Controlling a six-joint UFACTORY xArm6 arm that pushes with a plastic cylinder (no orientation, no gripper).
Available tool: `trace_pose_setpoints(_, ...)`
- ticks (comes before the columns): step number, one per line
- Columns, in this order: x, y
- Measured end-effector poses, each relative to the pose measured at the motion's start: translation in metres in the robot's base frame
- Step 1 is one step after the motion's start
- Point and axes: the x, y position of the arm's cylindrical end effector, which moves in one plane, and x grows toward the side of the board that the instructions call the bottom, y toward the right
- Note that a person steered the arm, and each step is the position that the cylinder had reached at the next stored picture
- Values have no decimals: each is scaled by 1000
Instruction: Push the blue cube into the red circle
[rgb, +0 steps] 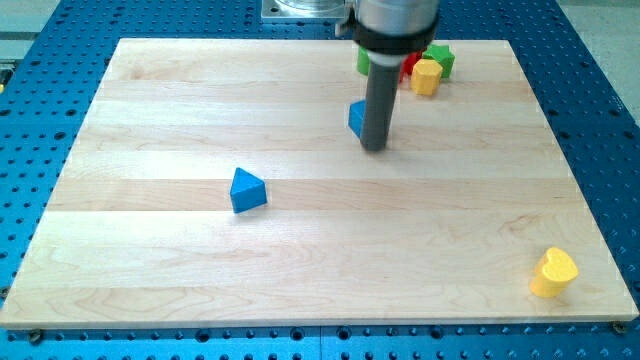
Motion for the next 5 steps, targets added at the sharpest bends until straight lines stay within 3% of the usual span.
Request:
trace_pose_setpoints(1,-35,0)
trace_pose_setpoints(2,-14,-21)
trace_pose_setpoints(3,-24,-60)
trace_pose_setpoints(5,-57,-7)
